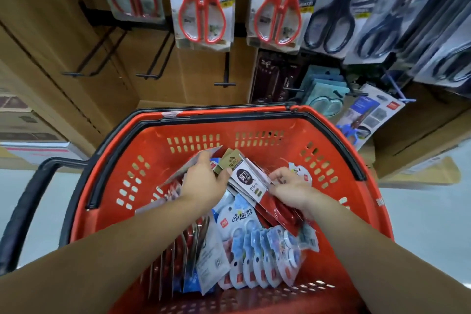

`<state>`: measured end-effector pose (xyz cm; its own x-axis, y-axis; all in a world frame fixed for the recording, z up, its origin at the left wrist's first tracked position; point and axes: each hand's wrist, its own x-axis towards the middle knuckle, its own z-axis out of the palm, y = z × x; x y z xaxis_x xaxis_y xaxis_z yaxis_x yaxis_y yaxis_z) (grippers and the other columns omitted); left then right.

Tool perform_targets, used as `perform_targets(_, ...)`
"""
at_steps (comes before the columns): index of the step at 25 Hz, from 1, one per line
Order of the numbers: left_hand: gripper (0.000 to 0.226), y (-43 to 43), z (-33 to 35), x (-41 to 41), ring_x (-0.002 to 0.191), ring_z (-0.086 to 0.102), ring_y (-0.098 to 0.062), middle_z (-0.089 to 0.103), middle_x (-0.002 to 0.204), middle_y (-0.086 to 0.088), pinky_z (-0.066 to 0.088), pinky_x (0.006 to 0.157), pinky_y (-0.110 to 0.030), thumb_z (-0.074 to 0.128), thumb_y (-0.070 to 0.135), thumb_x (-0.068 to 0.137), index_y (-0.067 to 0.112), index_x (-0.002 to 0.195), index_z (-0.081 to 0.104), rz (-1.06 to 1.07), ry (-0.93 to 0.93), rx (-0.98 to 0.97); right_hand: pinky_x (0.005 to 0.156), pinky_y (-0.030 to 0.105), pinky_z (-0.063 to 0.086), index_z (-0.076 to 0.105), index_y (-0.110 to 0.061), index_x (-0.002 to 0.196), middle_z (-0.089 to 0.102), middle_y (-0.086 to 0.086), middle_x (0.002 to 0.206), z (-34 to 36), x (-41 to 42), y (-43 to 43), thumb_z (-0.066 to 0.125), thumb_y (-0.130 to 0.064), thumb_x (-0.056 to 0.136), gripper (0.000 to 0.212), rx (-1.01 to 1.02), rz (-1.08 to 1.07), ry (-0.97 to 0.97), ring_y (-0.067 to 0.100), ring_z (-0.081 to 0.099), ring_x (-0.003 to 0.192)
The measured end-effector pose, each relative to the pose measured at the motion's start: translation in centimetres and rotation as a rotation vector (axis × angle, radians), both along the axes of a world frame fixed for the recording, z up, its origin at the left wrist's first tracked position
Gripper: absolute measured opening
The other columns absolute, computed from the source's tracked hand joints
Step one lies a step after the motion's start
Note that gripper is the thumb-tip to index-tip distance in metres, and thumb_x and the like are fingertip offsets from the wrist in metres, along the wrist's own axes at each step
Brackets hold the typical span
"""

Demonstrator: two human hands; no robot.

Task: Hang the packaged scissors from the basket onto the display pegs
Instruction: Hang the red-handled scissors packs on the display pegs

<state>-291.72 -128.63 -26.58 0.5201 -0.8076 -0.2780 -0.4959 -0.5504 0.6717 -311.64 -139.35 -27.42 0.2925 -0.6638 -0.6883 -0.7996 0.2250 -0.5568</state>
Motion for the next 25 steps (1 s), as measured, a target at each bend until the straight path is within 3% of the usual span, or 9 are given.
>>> perform_targets(2,0.021,-0.1,-0.3,0.1,0.051,0.048,-0.017,0.051,0.057,0.004,0.037,0.049,-0.035,0.067,0.034,0.102,0.015,0.093,0.063,0.009,0.024,0.0,0.078,0.029,0.049,0.064,-0.039,0.108,0.061,-0.003,0.114,-0.4,-0.1,0.7,0.063,-0.018,0.097,0.024,-0.077,-0.028,-0.044,0.012,0.061,0.091)
perform_targets(4,0.036,-0.4,-0.3,0.3,0.055,0.05,-0.021,0.051,0.057,-0.003,0.045,0.056,-0.039,0.071,0.032,0.099,0.009,0.074,0.061,0.08,0.123,-0.023,0.085,0.031,0.046,0.071,-0.039,0.096,0.062,-0.01,0.118,-0.5,-0.2,1.2,0.065,-0.026,0.099,0.014,-0.112,-0.127,-0.136,0.01,0.059,0.104)
perform_targets(9,0.011,-0.6,0.7,0.0,0.058,0.064,-0.017,0.066,0.06,-0.001,0.048,0.055,-0.029,0.08,0.022,0.092,0.016,0.095,0.072,0.14,0.289,-0.063,0.094,0.031,0.051,0.073,-0.041,0.102,0.063,-0.007,0.113,-0.8,-0.9,1.8,0.073,-0.016,0.093,0.026,-0.133,-0.129,-0.308,0.012,0.062,0.104)
perform_targets(12,0.002,0.3,2.4,0.9,0.052,0.063,-0.012,0.069,0.063,0.005,0.052,0.052,-0.026,0.071,0.02,0.097,0.02,0.095,0.071,0.001,0.046,-0.128,0.107,0.046,0.049,0.072,-0.045,0.098,0.061,-0.017,0.112,-1.7,-1.0,1.8,0.08,-0.036,0.081,0.021,-0.291,-0.072,-0.182,0.014,0.059,0.113)
perform_targets(15,0.026,1.0,3.5,4.3,0.095,0.068,-0.016,0.068,0.109,0.004,0.061,0.08,-0.035,0.07,0.037,0.098,0.026,0.121,0.065,-0.051,-0.31,-0.126,0.097,0.044,0.054,0.072,-0.036,0.086,0.072,-0.015,0.092,-0.7,0.3,2.3,0.075,-0.031,0.09,0.007,-0.406,-0.079,-0.186,0.012,0.068,0.092)
perform_targets(17,0.043,1.2,3.6,6.1,0.121,0.063,-0.019,0.067,0.133,0.001,0.054,0.097,-0.034,0.063,0.048,0.102,0.023,0.137,0.065,-0.146,-0.267,0.001,0.087,0.037,0.055,0.071,-0.031,0.081,0.072,-0.012,0.084,0.2,1.6,2.7,0.069,-0.023,0.094,0.016,-0.495,-0.017,-0.208,0.011,0.067,0.085)
perform_targets(19,0.035,1.5,3.3,6.1,0.117,0.066,-0.02,0.072,0.128,0.002,0.052,0.094,-0.03,0.056,0.044,0.107,0.022,0.13,0.071,-0.307,-0.213,0.099,0.085,0.034,0.053,0.07,-0.03,0.078,0.072,-0.012,0.084,1.0,3.4,3.5,0.067,-0.017,0.095,0.022,-0.551,0.046,-0.28,0.011,0.066,0.087)
perform_targets(21,0.032,1.7,3.3,5.8,0.098,0.07,-0.026,0.076,0.108,-0.004,0.056,0.084,-0.037,0.048,0.037,0.11,0.017,0.118,0.072,-0.438,-0.355,0.087,0.083,0.035,0.056,0.071,-0.028,0.078,0.072,-0.012,0.08,1.9,5.0,4.2,0.067,-0.023,0.097,0.02,-0.534,0.026,-0.383,0.011,0.067,0.082)
perform_targets(25,0.021,3.8,4.7,5.2,0.085,0.069,-0.03,0.07,0.09,-0.005,0.057,0.076,-0.045,0.048,0.02,0.11,0.011,0.112,0.067,-0.415,-0.473,-0.133,0.079,0.044,0.066,0.066,-0.022,0.106,0.075,0.004,0.102,4.8,7.4,5.0,0.058,-0.055,0.102,0.034,-0.217,-0.203,-0.442,0.022,0.077,0.087)
